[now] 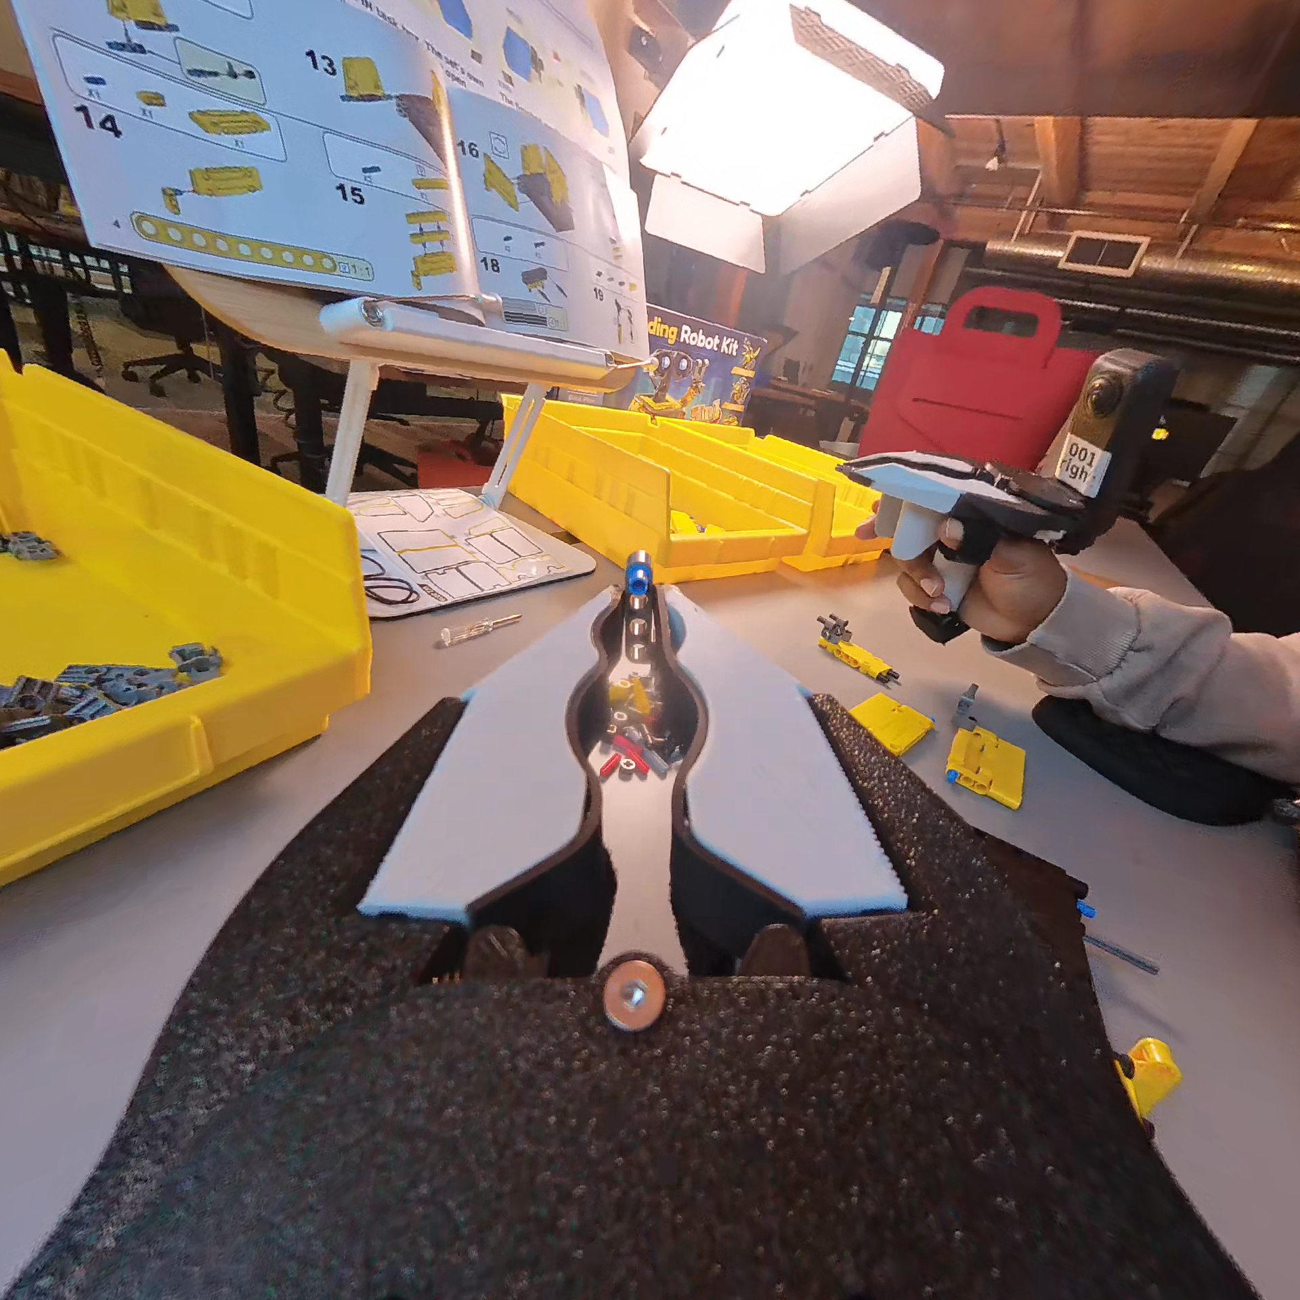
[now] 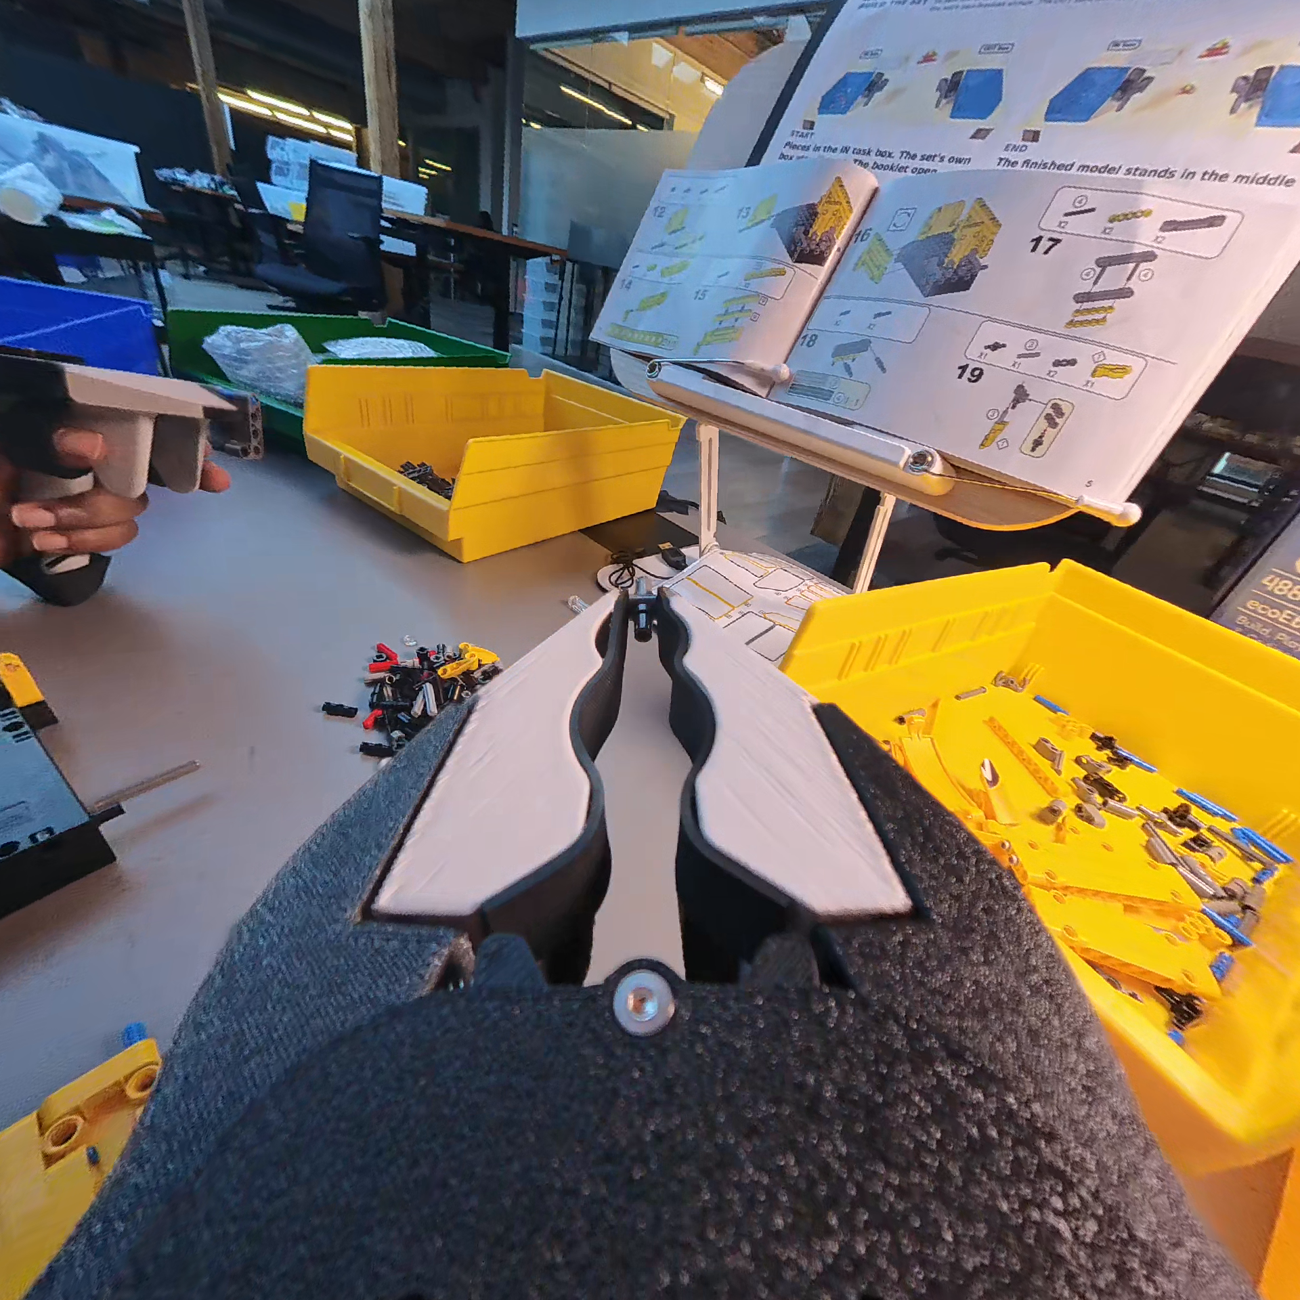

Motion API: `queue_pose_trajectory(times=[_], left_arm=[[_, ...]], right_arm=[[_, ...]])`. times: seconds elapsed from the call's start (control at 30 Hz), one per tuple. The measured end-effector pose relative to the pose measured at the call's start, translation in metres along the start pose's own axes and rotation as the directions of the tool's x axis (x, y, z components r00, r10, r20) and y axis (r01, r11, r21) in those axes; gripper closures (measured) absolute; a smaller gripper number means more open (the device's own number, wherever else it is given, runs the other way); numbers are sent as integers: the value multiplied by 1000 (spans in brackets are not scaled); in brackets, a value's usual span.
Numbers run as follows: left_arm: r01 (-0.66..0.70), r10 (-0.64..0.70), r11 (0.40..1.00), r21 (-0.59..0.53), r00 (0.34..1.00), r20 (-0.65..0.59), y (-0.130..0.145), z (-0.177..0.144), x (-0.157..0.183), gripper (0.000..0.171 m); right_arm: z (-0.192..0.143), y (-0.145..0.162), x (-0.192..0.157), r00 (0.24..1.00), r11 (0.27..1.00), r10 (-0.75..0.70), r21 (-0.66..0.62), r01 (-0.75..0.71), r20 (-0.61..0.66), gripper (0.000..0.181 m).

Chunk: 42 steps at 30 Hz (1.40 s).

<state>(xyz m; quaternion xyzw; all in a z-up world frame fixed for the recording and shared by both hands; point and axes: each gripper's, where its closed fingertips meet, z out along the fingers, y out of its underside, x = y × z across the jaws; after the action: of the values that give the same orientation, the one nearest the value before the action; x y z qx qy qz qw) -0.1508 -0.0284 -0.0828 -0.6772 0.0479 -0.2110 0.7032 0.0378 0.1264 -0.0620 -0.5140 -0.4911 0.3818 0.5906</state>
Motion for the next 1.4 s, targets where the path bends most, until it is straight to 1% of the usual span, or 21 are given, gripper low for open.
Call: queue_pose_trajectory(times=[0.13, 0.27, 0.37, 0.47, 0.67, 0.8, 0.9, 0.97, 1.0, 1.13, 1.2, 1.23, 1.3, 1.33, 1.4], left_arm=[[-4, 3, 1000, -6, 999, -36, 1, 2, 7, 166], [-8, 5, 999, -34, 994, -105, 6, 6, 19, 166], [-10, 4, 999, -41, 990, -142, 8, 7, 27, 166], [-23, 17, 999, -39, 988, -155, 8, 6, 33, 166], [-36, 28, 998, -56, 989, -148, 11, 6, 36, 165], [-22, 11, 998, -66, 987, -163, 13, 6, 38, 166], [-15, 3, 998, -68, 986, -168, 13, 5, 39, 165], [-2, -9, 998, -66, 987, -163, 13, 5, 37, 165], [10, -20, 998, -65, 987, -160, 12, 5, 35, 166], [61, -68, 997, -47, 986, -154, 9, 3, 28, 165], [73, -78, 997, -40, 985, -154, 8, 3, 27, 165], [75, -80, 996, -43, 985, -155, 9, 3, 28, 165], [82, -90, 995, -57, 983, -158, 11, 5, 28, 165], [90, -98, 994, -61, 982, -163, 11, 6, 28, 165], [100, -110, 993, -63, 979, -172, 11, 7, 29, 165]], right_arm=[[-6, 2, -6, 1000, 1000, -12, -5, 12, 20, 175], [-12, -7, -9, 999, 1000, 3, 20, -4, 42, 175], [-13, -2, -2, 1000, 1000, -14, 5, 14, 19, 175], [-12, 9, 13, 999, 1000, -4, -26, 3, -33, 175], [-24, 24, 62, 977, 991, 125, -20, -130, -171, 175], [-36, 36, 96, 931, 964, 259, 18, -263, -256, 175], [-43, 43, 113, 902, 950, 307, 39, -310, -303, 175], [-46, 42, 118, 893, 940, 339, 68, -334, -297, 175], [-47, 38, 118, 888, 929, 369, 103, -355, -274, 175], [-52, 30, 122, 833, 848, 523, 208, -488, -178, 175], [-54, 31, 127, 812, 825, 556, 230, -516, -176, 175], [-53, 33, 131, 814, 834, 547, 221, -506, -197, 175], [-50, 45, 144, 832, 887, 462, 157, -434, -308, 175], [-47, 52, 152, 842, 920, 389, 107, -378, -374, 175], [-44, 66, 169, 835, 963, 229, -7, -268, -501, 174]])
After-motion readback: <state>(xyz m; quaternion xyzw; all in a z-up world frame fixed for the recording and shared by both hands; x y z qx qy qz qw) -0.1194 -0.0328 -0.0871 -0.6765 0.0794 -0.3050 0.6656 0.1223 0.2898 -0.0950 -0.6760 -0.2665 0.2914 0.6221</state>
